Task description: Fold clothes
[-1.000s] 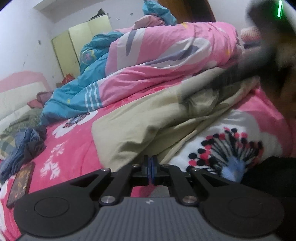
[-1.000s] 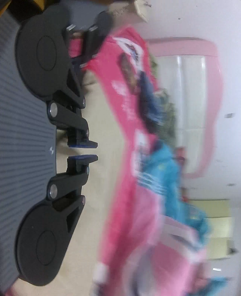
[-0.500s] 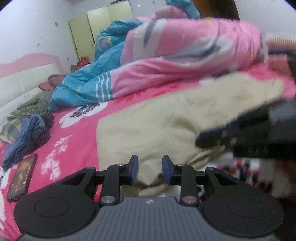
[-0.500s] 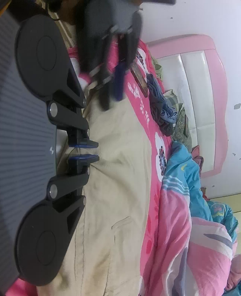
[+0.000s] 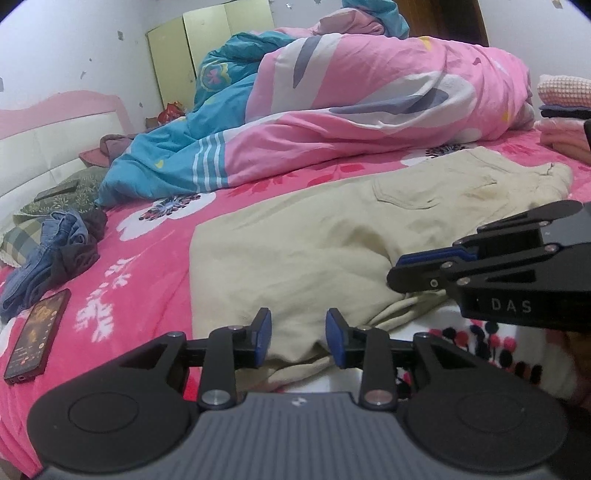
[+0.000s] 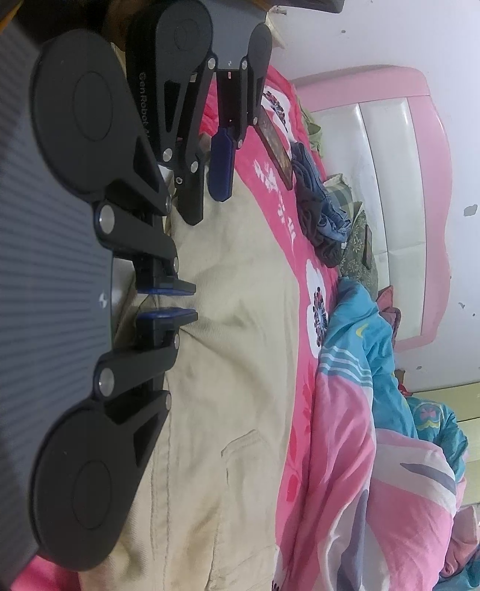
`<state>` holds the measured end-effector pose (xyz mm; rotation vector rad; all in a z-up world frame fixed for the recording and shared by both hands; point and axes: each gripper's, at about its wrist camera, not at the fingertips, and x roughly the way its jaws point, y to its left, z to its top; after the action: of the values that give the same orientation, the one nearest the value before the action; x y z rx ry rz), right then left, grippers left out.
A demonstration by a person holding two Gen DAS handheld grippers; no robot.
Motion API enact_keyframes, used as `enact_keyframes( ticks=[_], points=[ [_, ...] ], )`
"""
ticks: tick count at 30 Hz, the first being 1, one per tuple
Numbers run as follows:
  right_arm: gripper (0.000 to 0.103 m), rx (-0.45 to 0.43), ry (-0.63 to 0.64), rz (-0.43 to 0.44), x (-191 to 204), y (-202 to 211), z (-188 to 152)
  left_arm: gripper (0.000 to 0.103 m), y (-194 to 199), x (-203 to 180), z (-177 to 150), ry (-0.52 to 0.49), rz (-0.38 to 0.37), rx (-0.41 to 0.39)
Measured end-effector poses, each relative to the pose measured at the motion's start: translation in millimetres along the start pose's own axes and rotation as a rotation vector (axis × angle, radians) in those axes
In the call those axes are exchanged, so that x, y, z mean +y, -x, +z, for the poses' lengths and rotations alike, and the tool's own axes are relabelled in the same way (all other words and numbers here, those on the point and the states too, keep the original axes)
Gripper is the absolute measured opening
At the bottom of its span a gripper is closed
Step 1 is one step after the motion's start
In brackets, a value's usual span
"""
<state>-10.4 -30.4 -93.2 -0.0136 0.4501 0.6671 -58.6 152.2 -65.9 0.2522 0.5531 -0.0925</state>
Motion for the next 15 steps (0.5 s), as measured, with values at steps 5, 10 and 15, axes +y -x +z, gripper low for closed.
enact_keyframes(
  ticks=[5, 10, 15],
  points=[
    [0.007, -0.002, 0.005, -0.004, 0.9, 0.4, -0.6, 0.034, -0.3, 1.5, 0.4, 0.0, 0.0, 0.001],
    [0.007, -0.002, 0.004, -0.003, 0.9, 0.3, -0.5, 0.034, -0.3, 0.9, -0.1, -0.001, 0.001, 0.0],
    [0.007, -0.004, 0.005, -0.003, 0.7, -0.1, -0.7, 0.034, -0.2, 1.0, -0.1, -0.003, 0.002, 0.001]
  ],
)
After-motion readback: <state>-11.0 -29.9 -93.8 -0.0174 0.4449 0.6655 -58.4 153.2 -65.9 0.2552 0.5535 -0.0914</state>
